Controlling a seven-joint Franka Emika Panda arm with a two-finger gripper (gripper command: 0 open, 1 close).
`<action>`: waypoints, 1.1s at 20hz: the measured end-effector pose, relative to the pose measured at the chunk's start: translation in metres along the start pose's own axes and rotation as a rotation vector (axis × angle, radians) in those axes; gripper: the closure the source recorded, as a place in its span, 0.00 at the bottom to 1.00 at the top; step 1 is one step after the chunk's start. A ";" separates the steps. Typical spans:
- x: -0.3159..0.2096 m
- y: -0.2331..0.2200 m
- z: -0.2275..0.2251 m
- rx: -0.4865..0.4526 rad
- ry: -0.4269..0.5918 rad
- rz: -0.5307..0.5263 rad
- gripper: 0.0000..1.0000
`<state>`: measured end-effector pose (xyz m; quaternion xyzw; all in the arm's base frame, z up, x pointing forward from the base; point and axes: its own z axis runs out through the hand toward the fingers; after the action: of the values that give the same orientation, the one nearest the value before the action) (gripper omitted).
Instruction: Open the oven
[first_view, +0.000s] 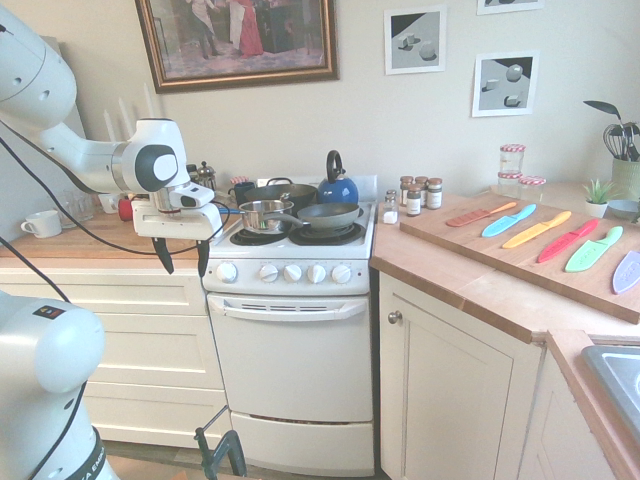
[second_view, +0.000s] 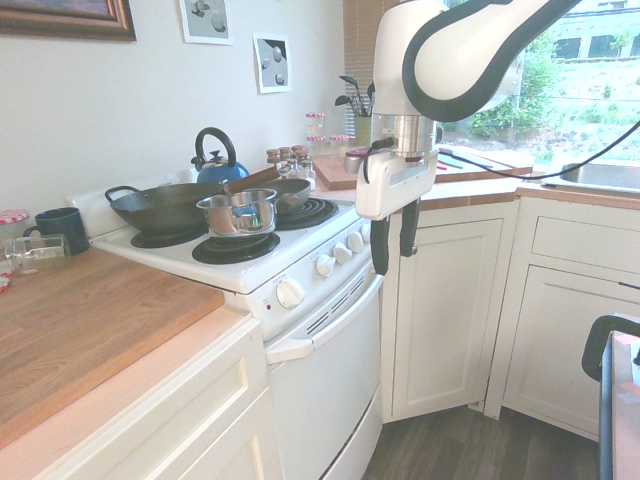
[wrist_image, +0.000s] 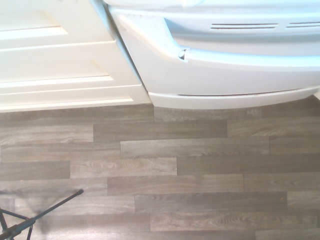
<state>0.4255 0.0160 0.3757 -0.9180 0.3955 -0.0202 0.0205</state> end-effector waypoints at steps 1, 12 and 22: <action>0.000 0.000 0.000 -0.001 -0.001 0.001 0.00; 0.061 0.014 0.097 0.006 0.059 0.136 0.00; 0.138 -0.004 0.147 0.042 0.090 -0.001 0.00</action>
<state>0.5304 -0.0784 0.2320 -0.9158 0.3949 -0.0698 0.0221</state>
